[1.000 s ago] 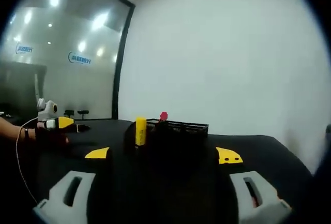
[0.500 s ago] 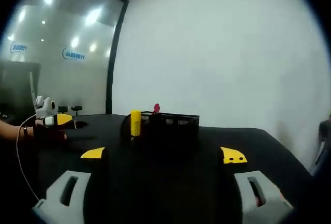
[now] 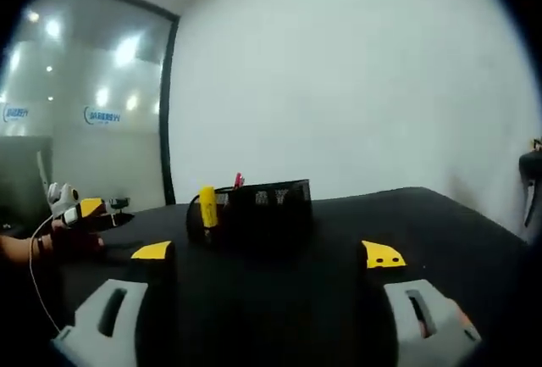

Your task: Pick up pens and glue sticks and place them into the holder.

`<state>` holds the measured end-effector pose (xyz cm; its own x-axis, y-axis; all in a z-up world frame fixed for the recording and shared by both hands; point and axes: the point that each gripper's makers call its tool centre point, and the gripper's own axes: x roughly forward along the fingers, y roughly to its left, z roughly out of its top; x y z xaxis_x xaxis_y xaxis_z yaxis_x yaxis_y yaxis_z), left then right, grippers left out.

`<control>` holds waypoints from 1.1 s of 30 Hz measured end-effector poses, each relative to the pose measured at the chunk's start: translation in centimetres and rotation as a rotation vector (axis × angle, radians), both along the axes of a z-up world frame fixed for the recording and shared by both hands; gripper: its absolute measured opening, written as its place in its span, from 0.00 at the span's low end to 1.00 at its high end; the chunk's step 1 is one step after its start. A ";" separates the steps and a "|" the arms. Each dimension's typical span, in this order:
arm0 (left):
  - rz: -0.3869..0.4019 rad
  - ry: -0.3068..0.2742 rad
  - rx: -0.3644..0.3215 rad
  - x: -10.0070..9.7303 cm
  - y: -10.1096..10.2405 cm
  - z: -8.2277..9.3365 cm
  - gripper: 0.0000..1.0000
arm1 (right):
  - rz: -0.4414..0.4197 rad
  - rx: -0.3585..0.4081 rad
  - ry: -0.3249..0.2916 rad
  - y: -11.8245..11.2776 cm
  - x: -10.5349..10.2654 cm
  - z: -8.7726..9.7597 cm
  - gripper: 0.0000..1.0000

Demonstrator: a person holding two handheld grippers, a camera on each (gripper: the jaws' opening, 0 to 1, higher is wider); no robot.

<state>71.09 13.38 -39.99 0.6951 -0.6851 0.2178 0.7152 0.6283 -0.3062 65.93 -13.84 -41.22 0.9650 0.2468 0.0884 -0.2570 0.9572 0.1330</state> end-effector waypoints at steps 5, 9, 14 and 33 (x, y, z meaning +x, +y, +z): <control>-0.018 0.003 0.040 -0.1 -0.1 -0.5 0.96 | -0.003 0.024 -0.026 -0.4 0.3 0.2 0.82; -0.037 -0.004 0.074 -0.4 -0.5 -0.8 0.96 | 0.008 -0.003 -0.034 -0.3 0.3 0.2 0.78; -0.072 0.022 0.104 -0.8 -0.8 -1.5 0.93 | 0.020 -0.027 -0.030 -0.1 0.4 -0.1 0.76; -0.157 0.029 0.316 -2.7 -2.0 -4.7 0.85 | 0.035 -0.007 -0.025 -1.4 1.0 -0.2 0.65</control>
<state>68.43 11.41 -44.64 0.5785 -0.8147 -0.0403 0.8047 0.5780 -0.1354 66.96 -15.25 -41.42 0.9534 0.2809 0.1104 -0.2933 0.9485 0.1195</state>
